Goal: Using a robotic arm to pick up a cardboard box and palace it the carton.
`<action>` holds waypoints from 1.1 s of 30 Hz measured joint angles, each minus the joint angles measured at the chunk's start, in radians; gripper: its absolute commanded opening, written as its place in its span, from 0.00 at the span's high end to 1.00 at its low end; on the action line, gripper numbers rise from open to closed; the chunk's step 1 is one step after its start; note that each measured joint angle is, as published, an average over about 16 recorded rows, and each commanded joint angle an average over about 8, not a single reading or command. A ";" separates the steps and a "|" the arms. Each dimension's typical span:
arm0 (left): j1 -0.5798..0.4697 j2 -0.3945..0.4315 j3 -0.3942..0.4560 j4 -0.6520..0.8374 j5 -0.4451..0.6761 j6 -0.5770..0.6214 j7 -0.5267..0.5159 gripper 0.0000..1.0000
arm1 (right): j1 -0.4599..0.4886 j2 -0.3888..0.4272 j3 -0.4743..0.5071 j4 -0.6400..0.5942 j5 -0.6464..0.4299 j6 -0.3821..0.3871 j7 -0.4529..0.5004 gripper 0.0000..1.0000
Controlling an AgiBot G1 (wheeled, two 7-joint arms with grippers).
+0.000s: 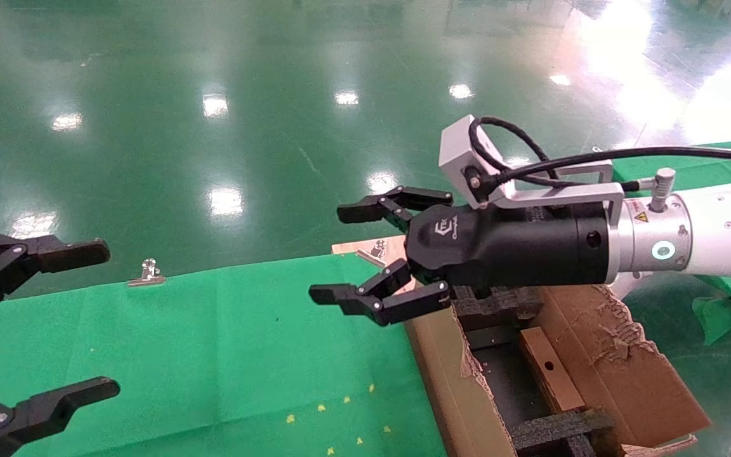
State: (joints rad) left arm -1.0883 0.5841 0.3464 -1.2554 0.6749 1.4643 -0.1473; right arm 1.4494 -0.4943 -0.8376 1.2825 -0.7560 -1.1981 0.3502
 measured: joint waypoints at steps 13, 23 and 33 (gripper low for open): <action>0.000 0.000 0.000 0.000 0.000 0.000 0.000 0.00 | -0.202 -0.063 0.301 0.001 0.014 -0.160 -0.088 0.00; 0.000 0.000 0.000 0.000 0.000 0.000 0.000 0.00 | -0.344 -0.107 0.513 0.001 0.023 -0.273 -0.148 0.00; 0.000 0.000 0.000 0.000 0.000 0.000 0.000 0.00 | -0.400 -0.125 0.594 0.001 0.027 -0.317 -0.171 0.00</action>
State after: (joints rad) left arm -1.0881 0.5839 0.3466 -1.2552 0.6746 1.4639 -0.1471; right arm 1.0497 -0.6194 -0.2433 1.2838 -0.7288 -1.5151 0.1796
